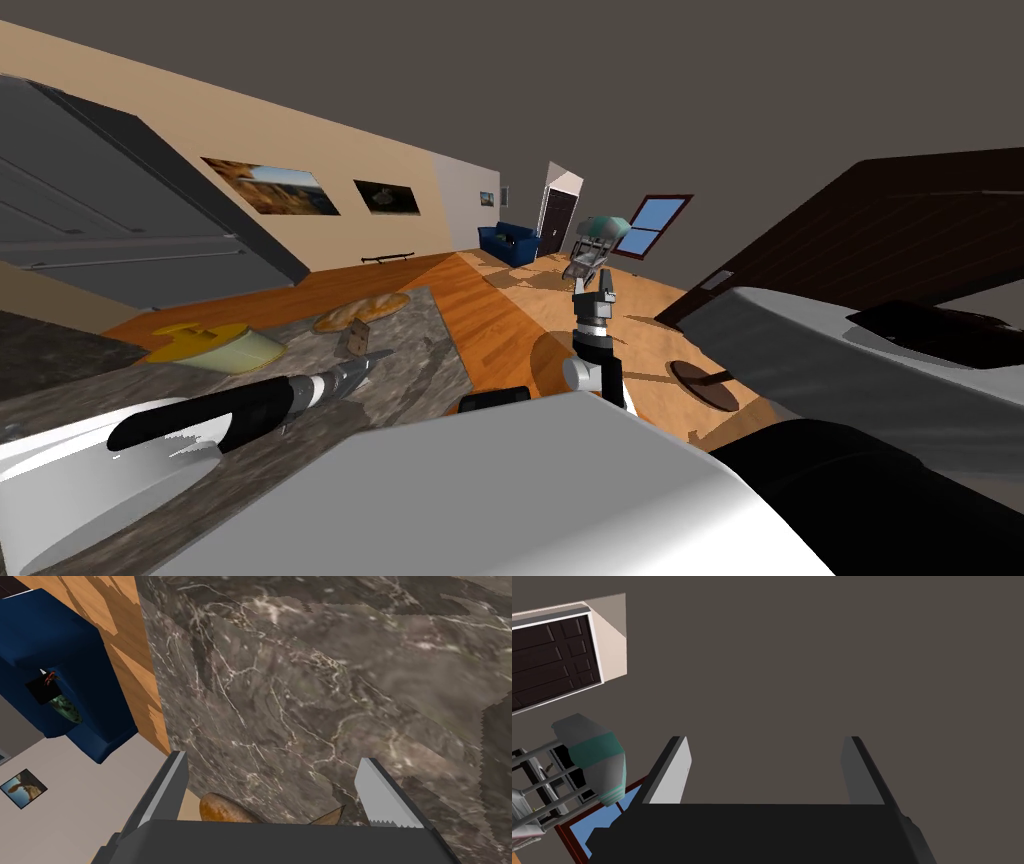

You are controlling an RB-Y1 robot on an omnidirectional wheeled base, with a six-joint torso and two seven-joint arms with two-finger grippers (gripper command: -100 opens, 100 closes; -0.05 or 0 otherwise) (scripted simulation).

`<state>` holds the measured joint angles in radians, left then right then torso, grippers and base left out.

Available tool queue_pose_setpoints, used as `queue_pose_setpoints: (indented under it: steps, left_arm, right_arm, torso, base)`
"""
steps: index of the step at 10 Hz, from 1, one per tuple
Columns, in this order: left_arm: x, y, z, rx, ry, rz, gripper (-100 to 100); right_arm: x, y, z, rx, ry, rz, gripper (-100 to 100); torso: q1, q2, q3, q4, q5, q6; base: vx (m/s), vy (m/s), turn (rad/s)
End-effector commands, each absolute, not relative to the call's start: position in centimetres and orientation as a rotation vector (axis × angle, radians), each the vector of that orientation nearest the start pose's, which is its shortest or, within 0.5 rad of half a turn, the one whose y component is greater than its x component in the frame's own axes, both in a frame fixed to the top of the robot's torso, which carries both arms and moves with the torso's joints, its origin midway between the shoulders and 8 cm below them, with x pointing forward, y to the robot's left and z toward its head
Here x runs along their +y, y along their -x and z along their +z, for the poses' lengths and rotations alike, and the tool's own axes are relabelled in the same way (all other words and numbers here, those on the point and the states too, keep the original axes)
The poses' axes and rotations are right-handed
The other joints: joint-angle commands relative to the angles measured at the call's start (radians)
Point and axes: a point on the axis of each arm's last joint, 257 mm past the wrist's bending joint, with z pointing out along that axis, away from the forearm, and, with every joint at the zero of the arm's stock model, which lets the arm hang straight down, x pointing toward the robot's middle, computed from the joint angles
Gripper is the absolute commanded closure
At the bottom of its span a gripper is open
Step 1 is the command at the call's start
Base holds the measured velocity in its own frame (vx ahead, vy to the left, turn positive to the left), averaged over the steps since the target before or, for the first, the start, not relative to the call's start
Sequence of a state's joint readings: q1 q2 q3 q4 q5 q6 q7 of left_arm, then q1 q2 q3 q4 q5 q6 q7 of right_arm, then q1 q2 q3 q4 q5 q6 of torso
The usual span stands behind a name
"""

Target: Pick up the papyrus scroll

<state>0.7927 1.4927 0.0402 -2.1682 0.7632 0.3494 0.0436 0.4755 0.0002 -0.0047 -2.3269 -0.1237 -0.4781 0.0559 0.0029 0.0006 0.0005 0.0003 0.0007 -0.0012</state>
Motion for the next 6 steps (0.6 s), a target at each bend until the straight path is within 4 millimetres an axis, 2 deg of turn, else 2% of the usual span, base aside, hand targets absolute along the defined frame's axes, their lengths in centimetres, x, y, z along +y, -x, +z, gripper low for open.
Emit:
queue_pose_setpoints:
  steps: [1,2,4,5,6]
  left_arm:
    - [42.0,-29.5,-28.4,2.347,1.089,-0.446,-100]
    - [42.1,-29.5,-28.4,2.354,1.078,-0.438,-100]
    - [44.3,-28.8,-28.6,2.407,1.104,-0.32,-100]
    - [44.5,-28.8,-28.6,2.42,1.089,-0.299,-100]
    - [45.6,-28.5,-28.5,2.444,1.099,-0.236,-100]
  right_arm:
    - [-29.1,-33.7,4.9,0.518,-0.675,1.345,0]
    - [-29.1,-33.7,4.9,0.518,-0.675,1.345,0]
    - [-29.1,-33.7,4.9,0.518,-0.675,1.345,0]
    - [-29.1,-33.7,4.9,0.518,-0.675,1.345,0]
    - [-29.1,-33.7,4.9,0.518,-0.675,1.345,0]
  torso:
    - [0.0,0.0,0.0,0.0,0.0,0.0]
    - [0.0,0.0,0.0,0.0,0.0,0.001]
    - [0.001,0.0,0.0,0.0,0.0,0.001]
    - [0.002,0.0,0.0,0.0,0.001,0.001]
    - [0.002,0.0,0.0,0.0,0.001,0.0]
  base:
    - [-0.006,0.041,-0.142]
    - [-0.002,0.045,-0.094]
    - [-0.006,0.063,-0.19]
    - [-0.01,0.067,-0.086]
    - [-0.007,0.055,-0.129]
